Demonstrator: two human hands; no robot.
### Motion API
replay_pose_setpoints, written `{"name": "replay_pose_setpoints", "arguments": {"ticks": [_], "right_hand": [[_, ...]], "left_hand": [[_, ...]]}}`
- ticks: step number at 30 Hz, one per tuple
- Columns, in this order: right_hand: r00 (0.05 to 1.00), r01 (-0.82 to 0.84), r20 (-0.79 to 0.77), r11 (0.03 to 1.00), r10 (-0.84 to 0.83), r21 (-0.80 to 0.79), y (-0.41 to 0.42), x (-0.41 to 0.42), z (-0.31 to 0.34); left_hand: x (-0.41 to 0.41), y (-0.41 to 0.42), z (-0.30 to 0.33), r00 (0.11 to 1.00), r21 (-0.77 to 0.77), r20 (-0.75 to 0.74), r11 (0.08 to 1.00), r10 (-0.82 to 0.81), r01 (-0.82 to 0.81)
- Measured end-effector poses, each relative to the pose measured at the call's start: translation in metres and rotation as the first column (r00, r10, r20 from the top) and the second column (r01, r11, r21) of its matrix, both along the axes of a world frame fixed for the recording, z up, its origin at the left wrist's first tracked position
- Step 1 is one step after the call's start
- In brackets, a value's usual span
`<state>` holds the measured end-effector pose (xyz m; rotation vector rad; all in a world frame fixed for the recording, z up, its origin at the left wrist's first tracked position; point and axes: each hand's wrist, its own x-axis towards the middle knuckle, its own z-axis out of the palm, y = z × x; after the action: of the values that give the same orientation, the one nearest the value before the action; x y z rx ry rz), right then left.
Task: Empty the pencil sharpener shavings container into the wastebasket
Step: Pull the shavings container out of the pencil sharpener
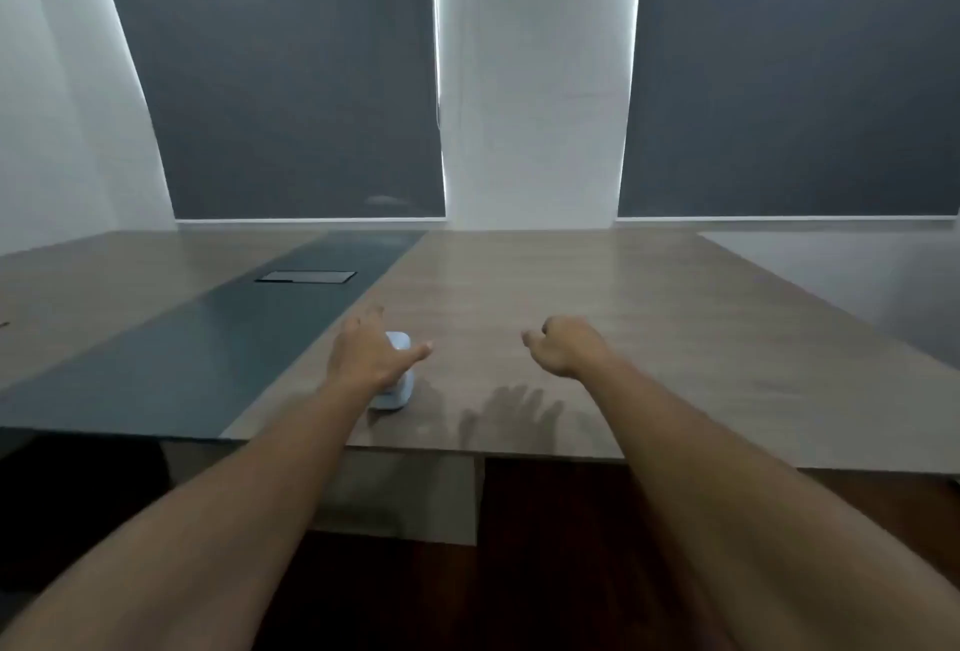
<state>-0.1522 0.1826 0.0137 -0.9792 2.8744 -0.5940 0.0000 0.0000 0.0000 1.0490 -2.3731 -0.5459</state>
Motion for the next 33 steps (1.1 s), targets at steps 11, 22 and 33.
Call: {"name": "replay_pose_setpoints", "arguments": {"ticks": [11,22,33], "right_hand": [[0.917,0.004,0.365,0.909,0.163,-0.417,-0.055,0.029,-0.045],[0.599,0.188,0.72,0.813,0.349,-0.551,-0.082,0.044,-0.032],[0.557,0.343,0.715,0.668,0.421,-0.66,-0.051,0.012,-0.047]], "left_hand": [[0.004,-0.019,-0.034,0.872,0.394,-0.393,0.91,0.292,-0.127],[-0.02,-0.014,-0.025,0.762,0.733,-0.565,0.616,0.315,0.289],[-0.039,-0.002,-0.028,0.789,0.604,-0.608,0.695,0.086,0.39]]}}
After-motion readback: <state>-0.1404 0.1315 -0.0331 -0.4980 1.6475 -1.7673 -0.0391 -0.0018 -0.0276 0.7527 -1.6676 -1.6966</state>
